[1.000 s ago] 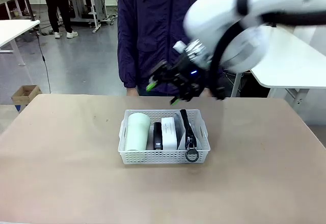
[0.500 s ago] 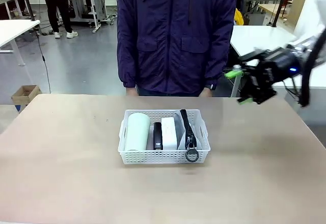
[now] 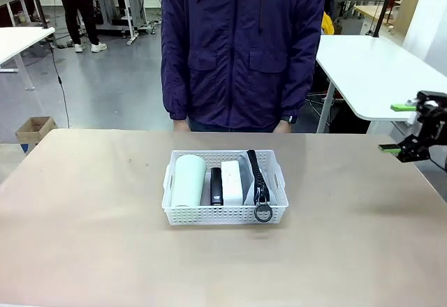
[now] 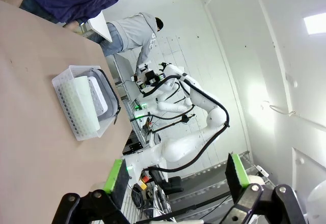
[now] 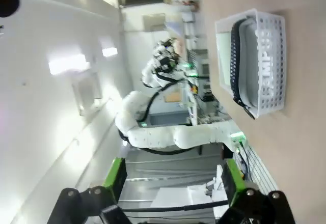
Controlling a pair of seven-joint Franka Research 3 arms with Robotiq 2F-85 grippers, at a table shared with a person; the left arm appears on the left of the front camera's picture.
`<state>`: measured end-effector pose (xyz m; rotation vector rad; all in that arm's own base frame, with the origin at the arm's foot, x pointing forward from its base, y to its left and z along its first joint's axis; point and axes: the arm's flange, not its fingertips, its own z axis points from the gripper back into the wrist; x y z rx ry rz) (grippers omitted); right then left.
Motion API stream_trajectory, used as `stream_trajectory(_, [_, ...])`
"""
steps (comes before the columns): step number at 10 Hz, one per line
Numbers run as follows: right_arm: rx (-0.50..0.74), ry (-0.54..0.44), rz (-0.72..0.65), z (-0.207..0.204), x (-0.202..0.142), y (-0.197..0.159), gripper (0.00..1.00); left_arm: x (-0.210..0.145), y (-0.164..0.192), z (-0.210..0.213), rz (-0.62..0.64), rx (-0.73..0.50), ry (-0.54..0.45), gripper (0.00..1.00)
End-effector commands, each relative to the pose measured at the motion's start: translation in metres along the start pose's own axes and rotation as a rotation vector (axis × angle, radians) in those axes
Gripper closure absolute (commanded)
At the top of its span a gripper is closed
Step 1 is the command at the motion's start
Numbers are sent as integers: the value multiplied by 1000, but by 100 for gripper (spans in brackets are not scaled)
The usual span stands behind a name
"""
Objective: Efficiently arrange items inside the basket to fit them all.
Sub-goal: Pick up the Reusable plastic cup and place it inside the Organizing basket.
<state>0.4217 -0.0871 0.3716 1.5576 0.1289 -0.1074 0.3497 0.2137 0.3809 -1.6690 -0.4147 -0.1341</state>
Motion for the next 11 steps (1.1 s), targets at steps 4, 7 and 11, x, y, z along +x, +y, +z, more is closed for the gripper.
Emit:
stream_trajectory(4, [-63, 19, -11, -16, -1, 21, 0, -1, -2, -3, 1, 6, 3, 0])
stream_trajectory(7, [-63, 19, -11, -16, -1, 21, 0, -1, -2, -3, 1, 6, 3, 0])
stream_trajectory(11, [-63, 19, -11, -16, -1, 21, 0, -1, -2, -3, 1, 6, 3, 0])
